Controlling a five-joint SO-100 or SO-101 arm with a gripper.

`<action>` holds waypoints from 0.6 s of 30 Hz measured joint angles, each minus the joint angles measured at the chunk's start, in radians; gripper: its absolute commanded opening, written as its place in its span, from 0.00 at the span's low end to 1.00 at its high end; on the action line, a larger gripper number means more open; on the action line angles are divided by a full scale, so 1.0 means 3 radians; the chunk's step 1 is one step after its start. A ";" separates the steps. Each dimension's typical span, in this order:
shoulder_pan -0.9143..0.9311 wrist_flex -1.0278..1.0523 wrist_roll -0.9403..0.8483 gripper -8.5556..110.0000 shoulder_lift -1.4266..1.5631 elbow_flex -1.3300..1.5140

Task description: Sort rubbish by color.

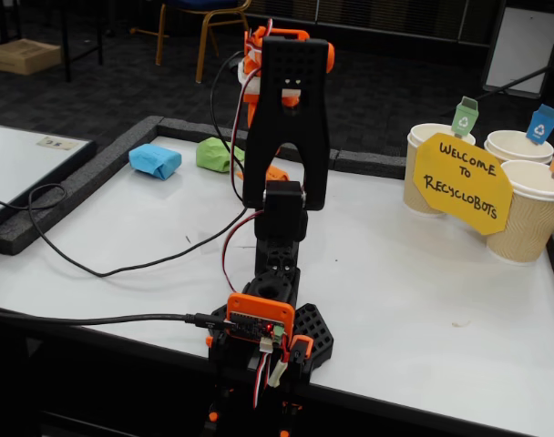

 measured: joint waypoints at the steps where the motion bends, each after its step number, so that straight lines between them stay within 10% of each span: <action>1: 0.0000 0.0000 0.0031 0.22 -0.0026 0.0000; 18: -0.0143 -0.0118 0.0092 0.18 -0.0470 0.0000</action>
